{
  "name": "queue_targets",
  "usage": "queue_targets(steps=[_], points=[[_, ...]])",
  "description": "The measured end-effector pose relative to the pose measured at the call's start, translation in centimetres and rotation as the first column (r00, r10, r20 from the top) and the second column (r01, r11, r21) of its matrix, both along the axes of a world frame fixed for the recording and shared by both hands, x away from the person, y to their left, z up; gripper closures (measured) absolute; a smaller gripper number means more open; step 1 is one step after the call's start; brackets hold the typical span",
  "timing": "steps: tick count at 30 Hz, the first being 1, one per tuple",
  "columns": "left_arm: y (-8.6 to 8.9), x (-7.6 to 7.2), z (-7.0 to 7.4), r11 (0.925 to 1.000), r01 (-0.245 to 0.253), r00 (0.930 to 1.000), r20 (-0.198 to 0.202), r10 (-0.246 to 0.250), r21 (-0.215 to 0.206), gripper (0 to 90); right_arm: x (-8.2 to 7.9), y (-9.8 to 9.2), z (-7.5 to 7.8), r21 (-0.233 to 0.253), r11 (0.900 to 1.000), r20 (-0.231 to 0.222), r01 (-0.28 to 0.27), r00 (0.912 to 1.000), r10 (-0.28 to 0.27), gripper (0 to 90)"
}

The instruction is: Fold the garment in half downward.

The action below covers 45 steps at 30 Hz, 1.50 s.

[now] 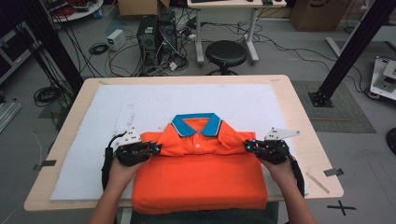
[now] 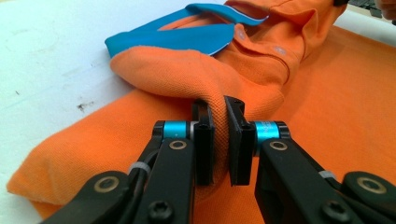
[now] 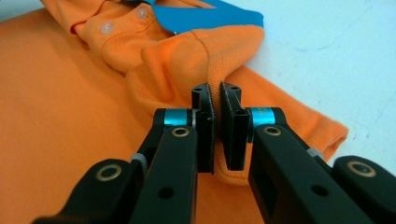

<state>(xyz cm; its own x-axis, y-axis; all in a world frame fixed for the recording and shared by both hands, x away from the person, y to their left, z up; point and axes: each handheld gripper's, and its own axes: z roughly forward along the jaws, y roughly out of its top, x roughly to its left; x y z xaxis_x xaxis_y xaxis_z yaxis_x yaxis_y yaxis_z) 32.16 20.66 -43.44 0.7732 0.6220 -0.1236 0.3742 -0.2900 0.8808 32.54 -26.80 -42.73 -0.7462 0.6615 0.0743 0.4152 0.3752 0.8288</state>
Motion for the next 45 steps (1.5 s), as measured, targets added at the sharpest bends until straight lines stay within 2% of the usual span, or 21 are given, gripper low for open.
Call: queue_targets(steps=[3,6,9,10,11,12,13,14,15,17,18,21,25,26,30,35,38,43,45], points=[[0.0,0.0,0.2,1.0,-0.004,0.9999,-0.01,0.004,-0.001,76.3,-0.3,0.1,-0.1,-0.01,1.0,-0.004,-0.002,1.0,0.002,85.2],[0.1,0.0,0.1,1.0,-0.002,0.9998,-0.018,0.001,-0.009,75.3,-0.4,0.0,-0.5,-0.012,1.0,-0.015,-0.003,0.9999,0.003,85.2],[0.3,0.0,0.1,0.9997,0.004,0.999,-0.044,-0.006,-0.025,73.2,-0.4,-0.1,-0.7,-0.012,1.0,-0.028,-0.01,0.9996,0.009,81.9],[0.3,0.0,0.1,0.9997,0.004,0.999,-0.044,-0.006,-0.025,70.5,-0.4,-0.1,-0.7,-0.012,1.0,-0.028,-0.01,0.9996,0.009,81.9],[0.4,0.0,0.1,0.9992,-0.003,0.9972,-0.075,0.0,-0.04,67.2,-0.4,-0.2,-0.7,-0.004,1.0,-0.031,-0.016,0.9994,0.016,75.6],[0.4,0.0,0.1,0.9992,-0.003,0.9972,-0.075,0.0,-0.04,63.4,-0.4,-0.4,-0.6,0.002,1.0,-0.028,-0.012,0.9995,0.012,71.5],[0.6,0.1,0.2,0.9988,-0.026,0.9963,-0.083,0.023,-0.042,58.5,-0.4,-0.6,-0.4,0.014,1.0,-0.028,-0.01,0.9995,0.01,70.3],[0.6,0.1,0.2,0.9988,-0.026,0.9963,-0.083,0.023,-0.042,53.5,-0.4,-0.6,-0.4,0.014,1.0,-0.028,-0.01,0.9995,0.01,70.3],[1.0,0.2,0.5,0.9966,-0.061,0.9956,-0.075,0.056,-0.055,49.1,-0.5,-1.1,0.1,0.031,0.999,-0.011,0.013,0.9999,-0.012,66.5],[1.5,0.4,0.7,0.994,-0.091,0.9944,-0.06,0.087,-0.061,43.1,-0.4,-1.7,0.6,0.026,0.998,0.014,0.053,0.9985,-0.054,62.1],[1.5,0.4,0.7,0.994,-0.091,0.9944,-0.06,0.087,-0.061,40.1,-0.3,-1.9,0.8,0.027,0.997,0.018,0.071,0.9973,-0.071,61.0],[2.1,1.2,0.8,0.9883,-0.138,0.9896,-0.051,0.135,-0.065,34.2,0.2,-2.3,1.0,0.018,0.993,0.022,0.114,0.9932,-0.114,56.0],[2.4,2.4,1.0,0.983,-0.183,0.9826,-0.036,0.182,-0.015,29.5,1.3,-2.3,0.6,-0.012,0.991,0.014,0.132,0.9911,-0.132,51.0],[2.4,2.4,1.0,0.983,-0.183,0.9826,-0.036,0.182,-0.015,28.6,1.6,-2.1,0.5,-0.025,0.99,0.012,0.14,0.9901,-0.14,49.3],[3.1,4.3,1.0,0.9754,-0.22,0.9732,-0.07,0.219,-0.01,26.0,2.8,-1.8,0.1,-0.062,0.984,-0.001,0.167,0.9859,-0.167,44.7],[3.7,5.7,0.3,0.9686,-0.245,0.9641,-0.095,0.248,0.044,23.0,4.3,-1.6,-0.4,-0.108,0.978,-0.023,0.177,0.9833,-0.181,42.4],[4.1,6.4,-0.3,0.9575,-0.277,0.9536,-0.099,0.284,0.08,23.0,5.1,-1.6,-1.0,-0.11,0.976,-0.064,0.188,0.9787,-0.195,39.5],[4.1,7.3,-1.2,0.9392,-0.315,0.9375,-0.11,0.33,0.137,22.9,5.8,-1.7,-1.6,-0.118,0.973,-0.094,0.201,0.9728,-0.212,36.4],[4.0,7.5,-1.7,0.9381,-0.309,0.9358,-0.126,0.329,0.157,22.9,6.1,-1.7,-1.8,-0.125,0.971,-0.109,0.202,0.9703,-0.216,35.8]])
